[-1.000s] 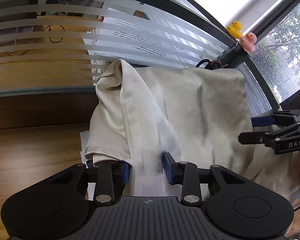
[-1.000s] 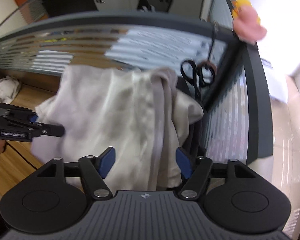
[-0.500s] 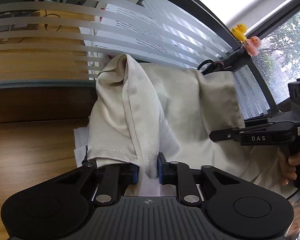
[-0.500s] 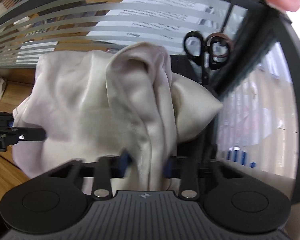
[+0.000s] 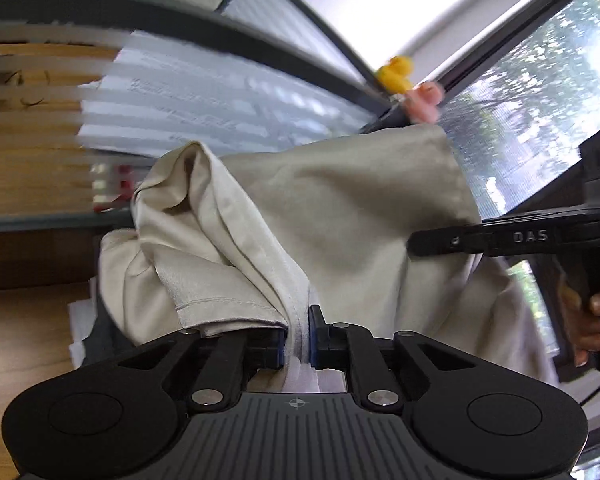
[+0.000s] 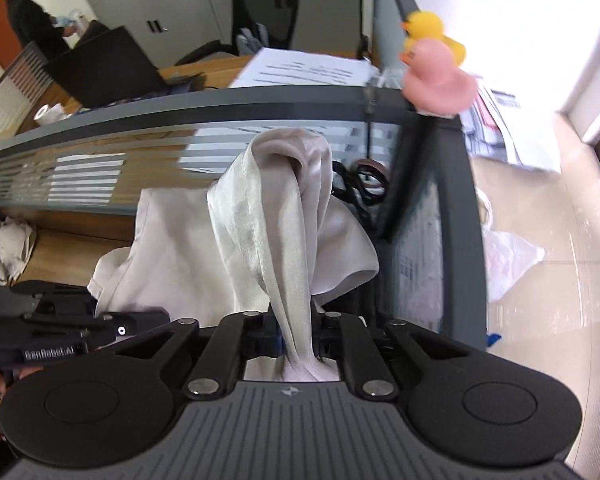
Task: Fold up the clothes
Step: 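Lower the shirt onto the clothes stack and open both tools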
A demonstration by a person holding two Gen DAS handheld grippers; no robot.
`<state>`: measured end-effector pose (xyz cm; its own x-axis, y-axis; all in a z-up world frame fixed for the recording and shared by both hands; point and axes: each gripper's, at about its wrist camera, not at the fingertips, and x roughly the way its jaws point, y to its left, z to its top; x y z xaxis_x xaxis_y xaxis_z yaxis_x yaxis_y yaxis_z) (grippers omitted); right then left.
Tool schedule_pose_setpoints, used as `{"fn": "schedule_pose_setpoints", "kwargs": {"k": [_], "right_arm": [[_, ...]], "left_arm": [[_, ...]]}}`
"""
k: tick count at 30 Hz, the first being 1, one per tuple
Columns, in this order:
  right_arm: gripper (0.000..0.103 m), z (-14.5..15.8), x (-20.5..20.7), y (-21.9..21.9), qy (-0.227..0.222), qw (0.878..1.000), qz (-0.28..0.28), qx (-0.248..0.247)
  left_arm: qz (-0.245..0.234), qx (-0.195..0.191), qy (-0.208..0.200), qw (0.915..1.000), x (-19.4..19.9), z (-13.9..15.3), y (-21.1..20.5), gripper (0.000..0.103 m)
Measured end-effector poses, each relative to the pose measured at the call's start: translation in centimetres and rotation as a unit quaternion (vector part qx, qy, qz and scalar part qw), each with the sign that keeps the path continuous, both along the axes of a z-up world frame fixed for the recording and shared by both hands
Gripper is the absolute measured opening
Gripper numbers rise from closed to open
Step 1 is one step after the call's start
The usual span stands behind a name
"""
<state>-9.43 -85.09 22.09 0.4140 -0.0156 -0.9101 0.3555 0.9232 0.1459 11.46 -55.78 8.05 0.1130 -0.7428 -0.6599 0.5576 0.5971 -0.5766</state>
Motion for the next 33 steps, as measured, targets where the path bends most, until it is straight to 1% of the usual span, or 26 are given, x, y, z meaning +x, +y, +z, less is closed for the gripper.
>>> {"fn": "schedule_pose_setpoints", "kwargs": {"k": [1,2,3,5,6,8,11,12,13,14,15,16,20,21,24,27,31,32,33], "right_arm": [[0.03,-0.4,0.1,0.2,0.008,1.0,0.001,-0.014],[0.041,-0.8,0.0,0.4,0.012,1.0,0.005,-0.026],[0.045,-1.0,-0.3,0.5,0.015,0.999,0.011,-0.037],[0.05,-0.7,-1.2,0.2,0.016,0.998,0.022,-0.052],[0.055,-0.4,-1.6,0.3,0.014,0.998,0.028,-0.063],[0.056,0.5,-1.9,0.9,0.004,0.995,0.044,-0.092],[0.054,2.1,-1.7,1.3,-0.021,0.993,0.062,-0.1],[0.047,2.6,-1.6,1.5,-0.029,0.992,0.068,-0.099],[0.042,2.9,-1.5,1.8,-0.035,0.992,0.074,-0.095],[0.034,3.2,-1.4,2.1,-0.042,0.992,0.08,-0.092],[0.031,3.4,-1.0,2.3,-0.047,0.991,0.086,-0.088],[0.029,3.4,-0.5,2.4,-0.049,0.991,0.092,-0.084],[0.027,2.9,1.5,2.7,-0.043,0.99,0.108,-0.083],[0.027,2.6,2.1,2.7,-0.04,0.989,0.111,-0.086],[0.027,0.5,4.2,1.4,-0.027,0.99,0.108,-0.087],[0.025,-1.7,5.1,-0.3,-0.011,0.992,0.086,-0.089],[0.024,-4.3,6.0,-2.9,-0.002,0.998,0.026,-0.055],[0.027,-5.0,6.2,-3.5,-0.001,0.999,0.01,-0.046],[0.026,-5.5,6.4,-3.8,0.002,0.999,0.002,-0.044]], "left_arm": [[0.002,0.01,0.001,0.9999,0.0,-0.4,0.1,0.015],[0.005,0.017,0.005,0.9998,-0.1,-0.8,0.7,0.016],[0.008,0.023,0.009,0.9997,-0.2,-1.2,1.2,0.018],[0.017,0.031,0.013,0.9993,-0.3,-1.5,2.6,0.027],[0.023,0.034,0.012,0.9991,-0.4,-1.3,3.3,0.027],[0.031,0.034,0.006,0.9989,-0.5,-0.6,4.6,0.027],[0.032,0.033,-0.017,0.9988,-0.6,1.0,4.9,0.026],[0.03,0.032,-0.027,0.9987,-0.6,1.5,4.8,0.026],[0.028,0.032,-0.036,0.9984,-0.6,2.1,4.6,0.026],[0.027,0.031,-0.046,0.9981,-0.6,2.6,4.5,0.025],[0.025,0.03,-0.055,0.9977,-0.5,3.2,4.4,0.023],[0.024,0.03,-0.064,0.9972,-0.5,3.7,4.3,0.02],[0.017,0.029,-0.101,0.9943,-0.5,5.9,3.8,0.02],[0.012,0.034,-0.106,0.9938,-0.2,5.9,3.1,0.02],[0.002,0.056,-0.11,0.9924,0.7,5.1,1.4,0.02],[0.0,0.076,-0.106,0.9915,1.7,3.7,0.3,0.02],[0.004,0.1,-0.094,0.9905,3.1,1.3,-0.4,0.02],[0.005,0.105,-0.093,0.99,3.2,0.7,-0.5,0.02],[0.005,0.109,-0.092,0.9897,3.4,0.1,-0.6,0.02]]}}
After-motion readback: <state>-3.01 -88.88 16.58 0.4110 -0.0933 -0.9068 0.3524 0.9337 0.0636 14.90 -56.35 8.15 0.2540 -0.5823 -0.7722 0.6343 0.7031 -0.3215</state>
